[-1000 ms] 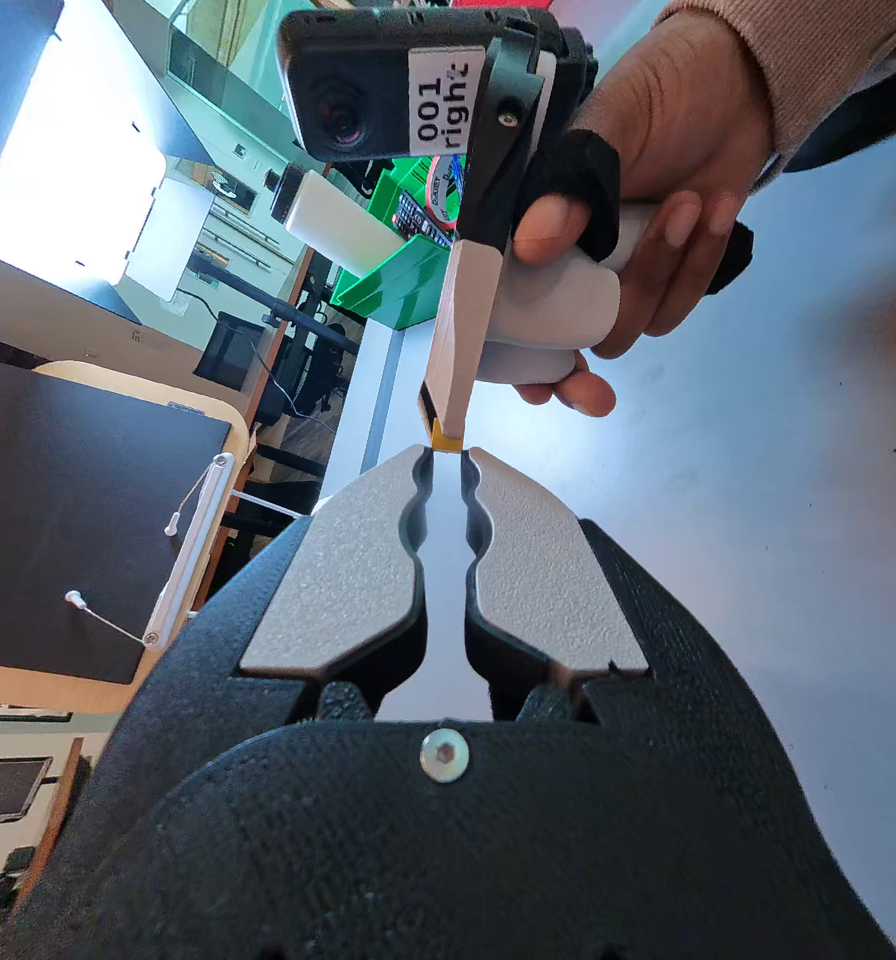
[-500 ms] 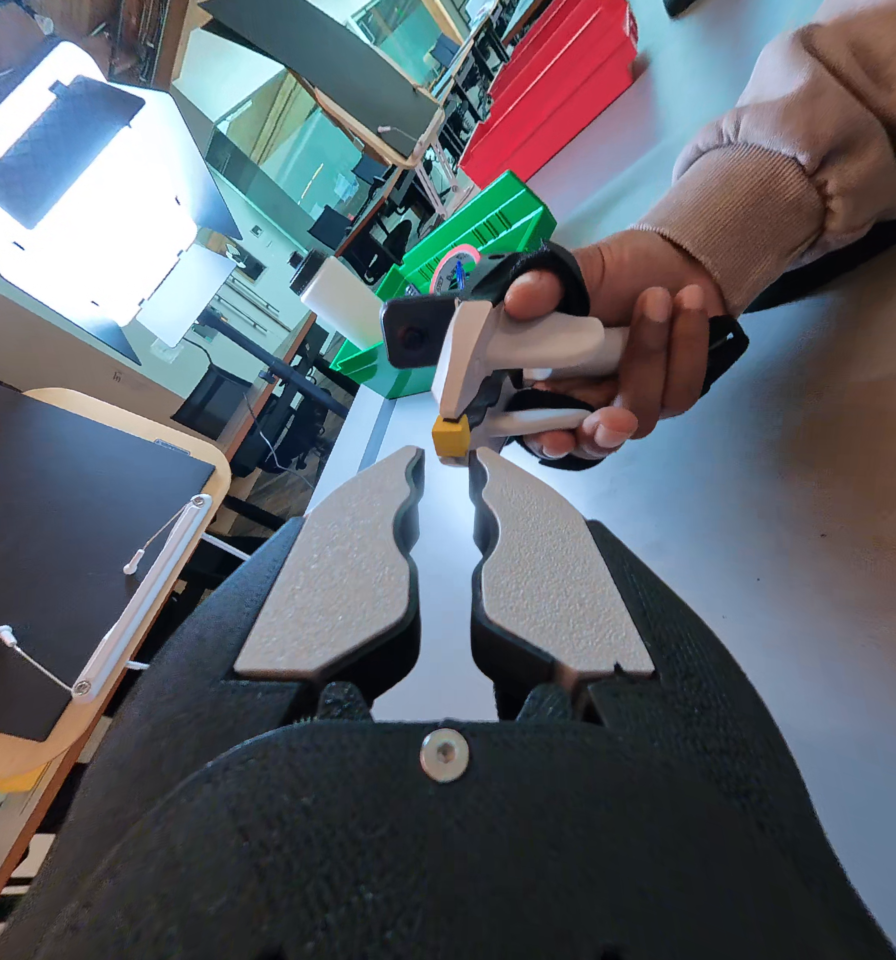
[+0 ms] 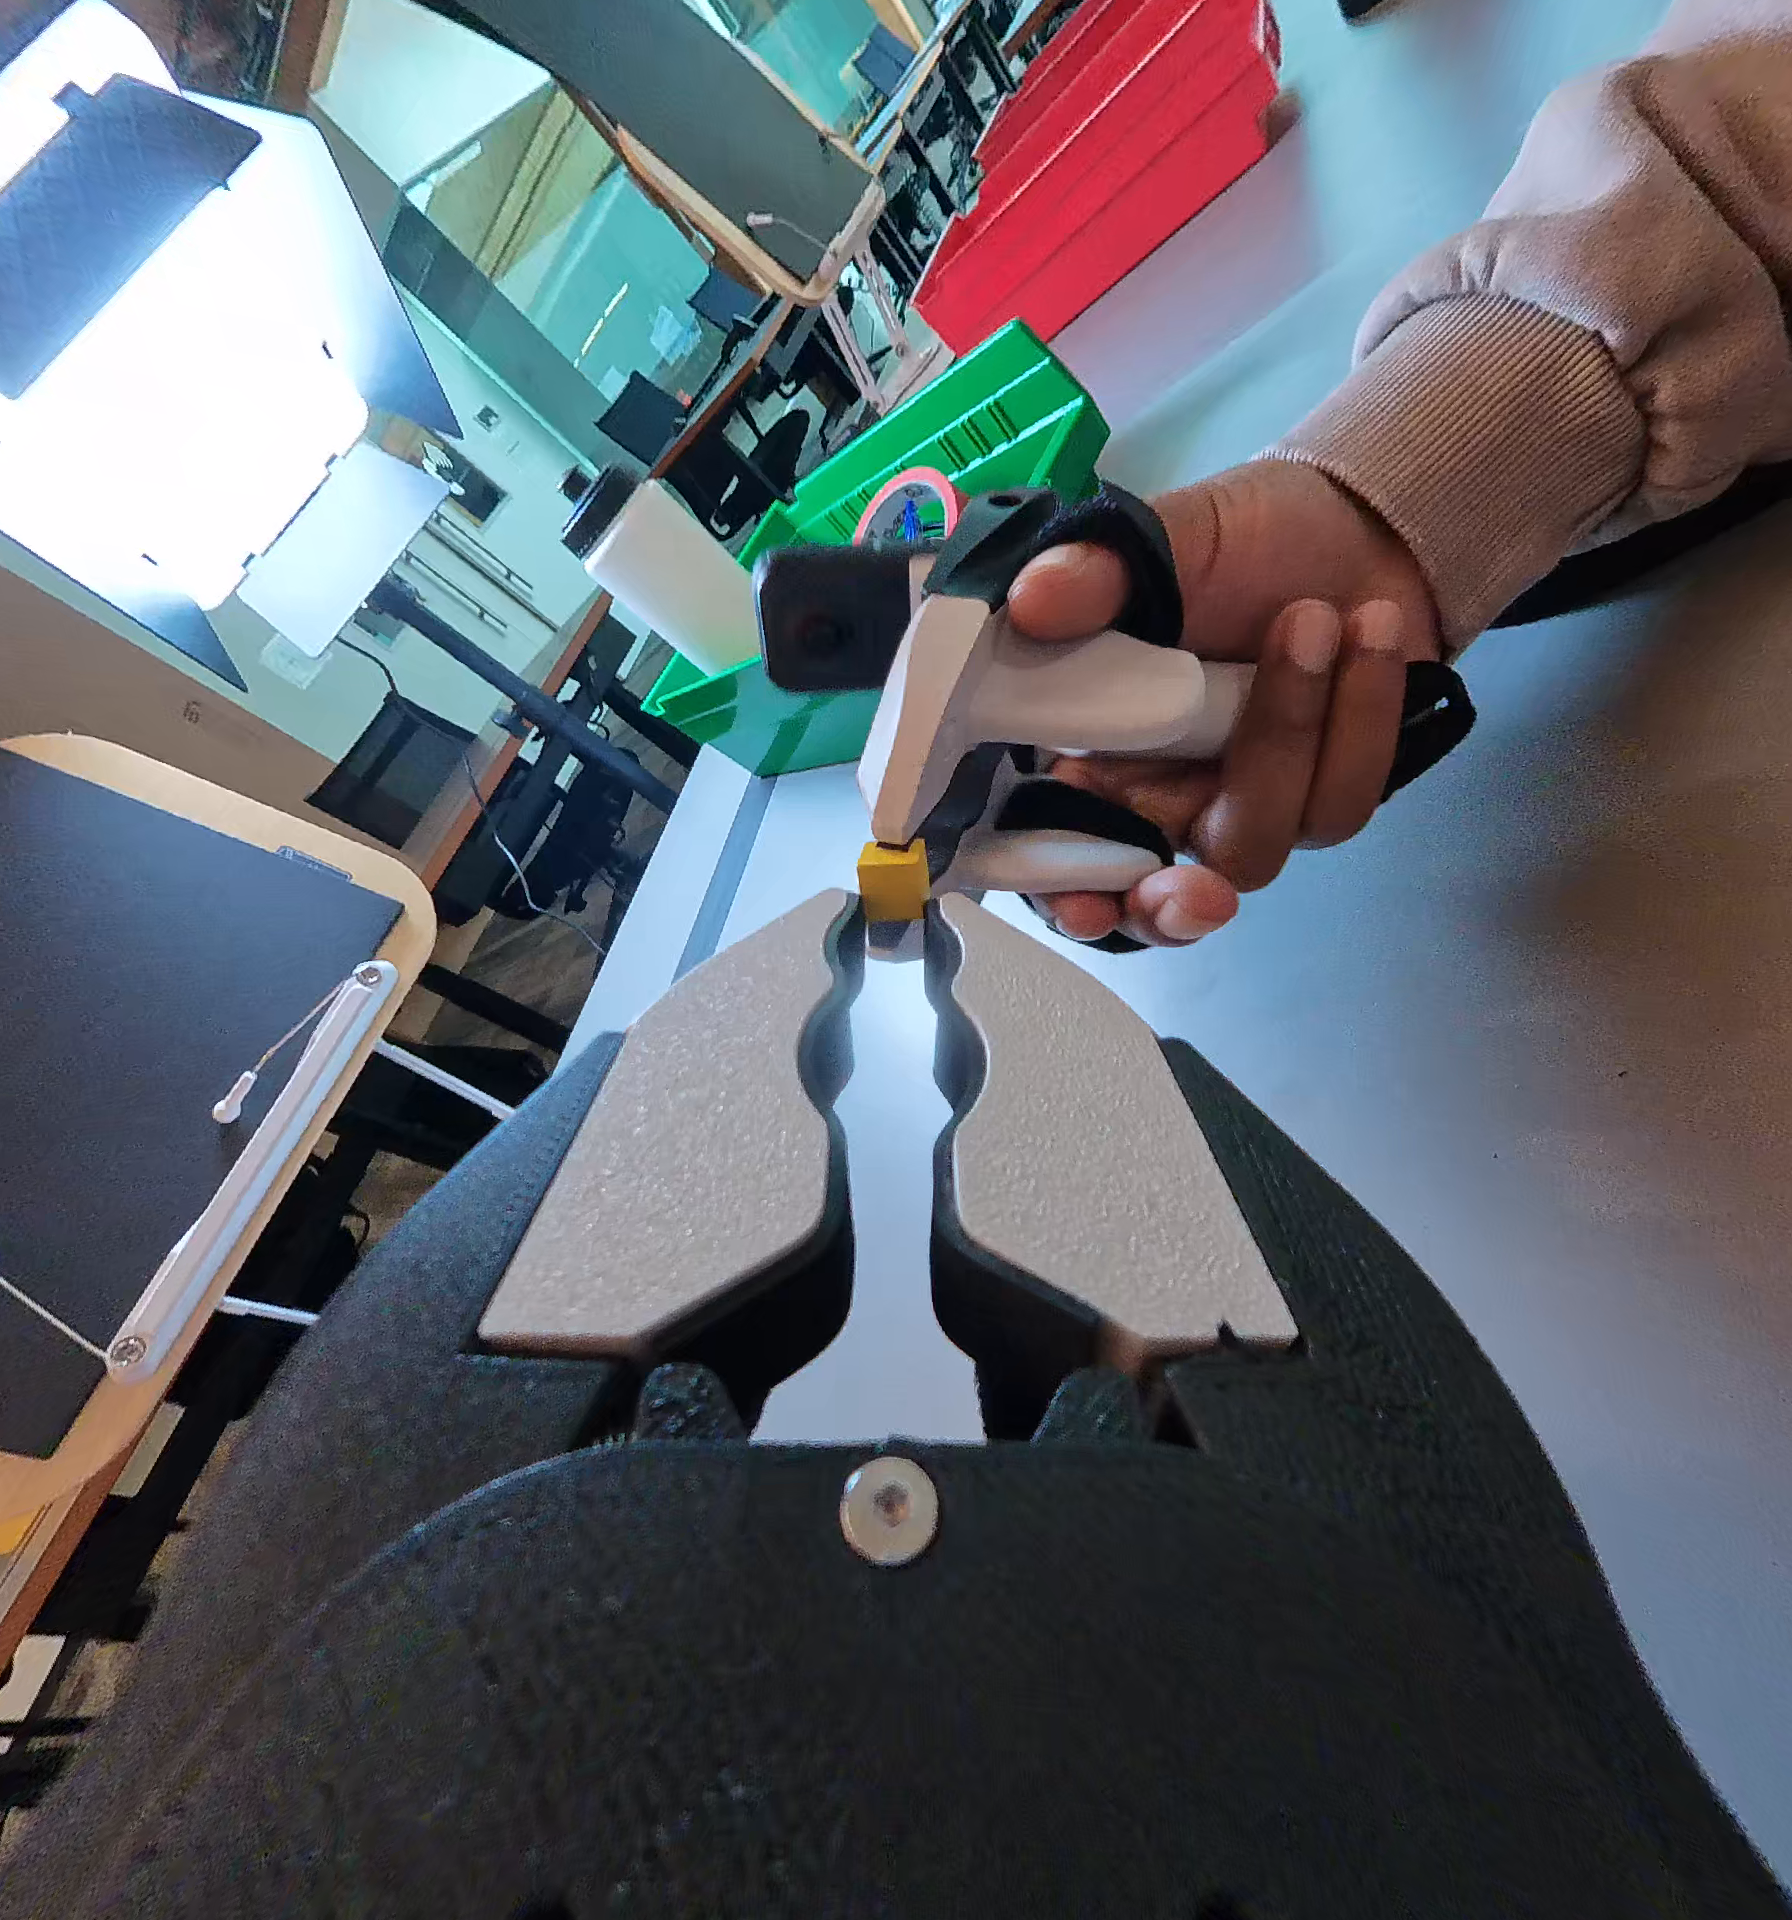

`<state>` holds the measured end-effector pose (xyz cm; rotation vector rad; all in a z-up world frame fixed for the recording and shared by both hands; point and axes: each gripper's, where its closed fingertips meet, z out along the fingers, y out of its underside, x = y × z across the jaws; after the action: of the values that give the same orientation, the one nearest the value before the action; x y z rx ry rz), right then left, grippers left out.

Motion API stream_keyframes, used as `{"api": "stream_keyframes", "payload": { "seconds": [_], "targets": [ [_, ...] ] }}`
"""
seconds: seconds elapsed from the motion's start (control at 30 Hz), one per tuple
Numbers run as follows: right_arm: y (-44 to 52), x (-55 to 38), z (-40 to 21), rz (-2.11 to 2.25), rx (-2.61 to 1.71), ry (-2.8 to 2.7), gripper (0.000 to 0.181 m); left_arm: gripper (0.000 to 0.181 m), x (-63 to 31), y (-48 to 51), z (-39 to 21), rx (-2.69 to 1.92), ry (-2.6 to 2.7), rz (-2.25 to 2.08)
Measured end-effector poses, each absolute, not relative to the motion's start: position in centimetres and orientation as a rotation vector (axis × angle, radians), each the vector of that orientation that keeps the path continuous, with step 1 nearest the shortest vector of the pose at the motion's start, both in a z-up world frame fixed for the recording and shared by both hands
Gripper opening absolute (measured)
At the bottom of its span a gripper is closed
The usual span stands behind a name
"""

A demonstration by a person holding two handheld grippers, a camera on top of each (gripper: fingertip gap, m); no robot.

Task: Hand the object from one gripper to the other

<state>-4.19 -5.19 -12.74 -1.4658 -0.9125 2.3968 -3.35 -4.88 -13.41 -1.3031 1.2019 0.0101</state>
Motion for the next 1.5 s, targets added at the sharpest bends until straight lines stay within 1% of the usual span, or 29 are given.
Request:
{"api": "stream_keyframes", "payload": {
  "seconds": [0.03, 0.1, 0.17, 0.43, 0.63, 0.83, 0.9, 0.97, 1.03, 1.07, 1.2, 1.3, 1.4, 1.43, 1.5],
  "targets": [
    [-4.7, -4.3, -13.1, 2.290, -1.482, -0.943, 0.025, 0.011, -3.6, -4.7, -13.6, -1.321, 1.203, 0.022],
    [-3.7, -4.4, -13.9, 2.036, -1.511, -1.007, 0.030, 0.011, -4.0, -4.2, -14.1, -1.353, 1.209, 0.061],
    [-3.1, -4.5, -14.2, 1.854, -1.526, -1.049, 0.028, 0.011, -4.3, -3.8, -14.6, -1.374, 1.217, 0.095],
    [-3.5, -5.0, -14.9, 1.699, -1.585, -1.090, 0.014, 0.011, -4.9, -3.1, -15.8, -1.392, 1.261, 0.215],
    [-3.6, -5.0, -15.1, 1.754, -1.613, -1.084, 0.016, 0.011, -4.8, -3.1, -16.0, -1.384, 1.281, 0.243],
    [-3.9, -5.1, -15.2, 1.756, -1.614, -1.097, 0.012, 0.011, -4.8, -3.2, -16.1, -1.369, 1.296, 0.268],
    [-4.2, -4.8, -14.6, 1.868, -1.599, -1.083, 0.009, 0.011, -4.5, -3.6, -15.6, -1.351, 1.284, 0.201],
    [-4.5, -4.1, -12.7, 2.088, -1.492, -1.013, 0.000, 0.011, -3.8, -4.4, -14.5, -1.333, 1.227, 0.008],
    [-4.9, -3.3, -11.1, 2.293, -1.398, -0.954, 0.000, 0.015, -3.1, -5.7, -12.8, -1.287, 1.171, -0.207],
    [-4.9, -3.2, -11.0, 2.319, -1.399, -0.944, 0.000, 0.012, -3.2, -5.8, -12.2, -1.274, 1.146, -0.233],
    [-4.9, -3.5, -11.4, 2.259, -1.406, -0.954, 0.000, 0.011, -3.2, -5.7, -12.3, -1.280, 1.161, -0.169],
    [-4.3, -3.6, -11.5, 2.216, -1.434, -0.924, 0.014, 0.011, -3.4, -5.3, -12.9, -1.302, 1.172, -0.127],
    [-4.3, -4.1, -12.4, 2.136, -1.493, -0.962, 0.022, 0.011, -3.7, -4.8, -13.5, -1.320, 1.193, -0.055],
    [-4.6, -4.4, -12.9, 2.086, -1.517, -0.999, 0.022, 0.011, -3.7, -4.7, -13.7, -1.324, 1.205, -0.031],
    [-5.2, -4.8, -13.7, 2.014, -1.549, -1.062, 0.011, 0.011, -3.6, -4.6, -14.2, -1.325, 1.227, 0.016]
  ]
}}
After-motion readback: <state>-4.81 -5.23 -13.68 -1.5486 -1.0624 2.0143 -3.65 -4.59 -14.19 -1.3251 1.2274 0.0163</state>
